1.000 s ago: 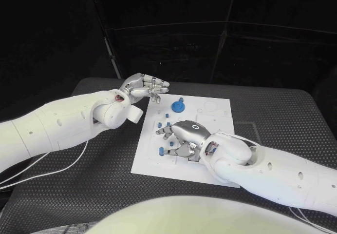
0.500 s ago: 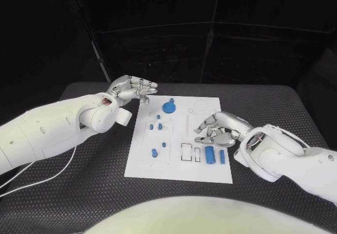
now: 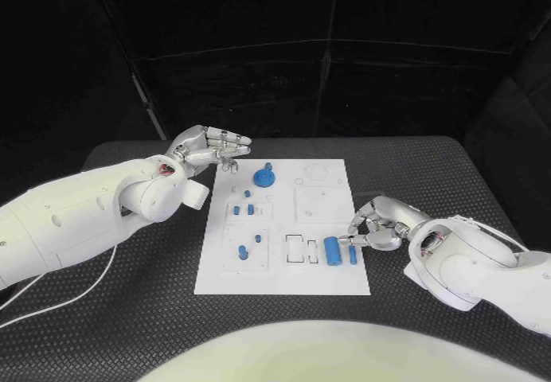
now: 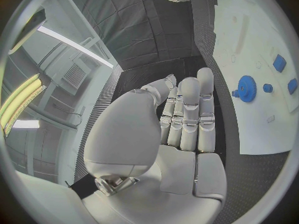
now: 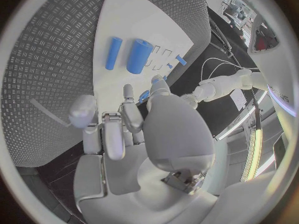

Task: Assemble the parts on the task board

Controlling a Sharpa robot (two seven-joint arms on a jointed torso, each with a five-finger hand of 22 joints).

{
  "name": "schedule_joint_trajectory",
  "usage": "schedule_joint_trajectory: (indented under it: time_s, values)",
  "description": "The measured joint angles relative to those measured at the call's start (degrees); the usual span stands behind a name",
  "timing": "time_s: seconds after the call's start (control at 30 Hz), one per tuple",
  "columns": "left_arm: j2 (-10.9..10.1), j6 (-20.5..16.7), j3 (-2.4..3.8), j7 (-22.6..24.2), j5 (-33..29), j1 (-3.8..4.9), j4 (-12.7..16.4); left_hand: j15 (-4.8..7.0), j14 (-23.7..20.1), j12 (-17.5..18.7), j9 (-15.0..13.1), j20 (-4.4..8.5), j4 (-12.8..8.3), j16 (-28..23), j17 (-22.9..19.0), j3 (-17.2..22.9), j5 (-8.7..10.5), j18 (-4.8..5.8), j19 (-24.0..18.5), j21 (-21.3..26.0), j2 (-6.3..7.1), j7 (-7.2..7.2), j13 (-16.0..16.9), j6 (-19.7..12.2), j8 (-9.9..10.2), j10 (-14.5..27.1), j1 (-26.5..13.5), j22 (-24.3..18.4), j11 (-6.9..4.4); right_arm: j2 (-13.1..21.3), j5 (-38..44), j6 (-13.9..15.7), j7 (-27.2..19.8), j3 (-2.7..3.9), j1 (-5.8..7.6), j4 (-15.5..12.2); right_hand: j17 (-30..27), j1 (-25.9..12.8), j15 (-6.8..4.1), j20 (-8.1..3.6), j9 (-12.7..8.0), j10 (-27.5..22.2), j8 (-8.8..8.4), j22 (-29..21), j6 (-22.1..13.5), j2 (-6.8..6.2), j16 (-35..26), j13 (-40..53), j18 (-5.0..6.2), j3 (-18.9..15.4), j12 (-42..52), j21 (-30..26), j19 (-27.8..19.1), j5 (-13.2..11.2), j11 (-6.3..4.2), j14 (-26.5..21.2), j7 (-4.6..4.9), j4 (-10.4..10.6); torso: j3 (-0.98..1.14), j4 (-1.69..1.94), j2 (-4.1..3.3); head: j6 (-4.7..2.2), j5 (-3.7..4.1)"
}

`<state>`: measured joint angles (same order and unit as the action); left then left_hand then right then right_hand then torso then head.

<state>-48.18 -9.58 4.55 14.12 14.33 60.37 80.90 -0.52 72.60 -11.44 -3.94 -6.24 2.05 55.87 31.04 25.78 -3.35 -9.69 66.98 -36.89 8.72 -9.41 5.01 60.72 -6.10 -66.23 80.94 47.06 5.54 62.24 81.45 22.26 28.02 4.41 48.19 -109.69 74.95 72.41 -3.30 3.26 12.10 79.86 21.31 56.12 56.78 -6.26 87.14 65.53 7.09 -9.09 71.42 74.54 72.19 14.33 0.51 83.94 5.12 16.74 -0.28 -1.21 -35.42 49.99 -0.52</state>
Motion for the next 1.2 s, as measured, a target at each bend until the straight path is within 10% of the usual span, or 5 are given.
schedule_joint_trajectory:
  time_s: [1.2]
  values:
    - [-0.1,0.0,-0.01,0.0,0.0,-0.08,0.1,0.0,0.0,0.0,0.0,0.0,0.0,0.0,0.0,0.0,0.0,0.0,0.0,0.0,0.0,0.0,0.0,0.0,0.0,0.0,0.0,0.0,0.0,-8.7,8.1,-3.9,6.9,0.32,-3.41,5.5,0.0,-0.5,0.01,-0.21,2.2,0.6,3.97,0.7,-1.3,1.48,0.4,4.7,0.02,-0.8,2.7,0.2,0.2,2.4,-0.2,0.0,-0.31,-0.1,-0.09,-0.08,0.02,0.0,-0.64]
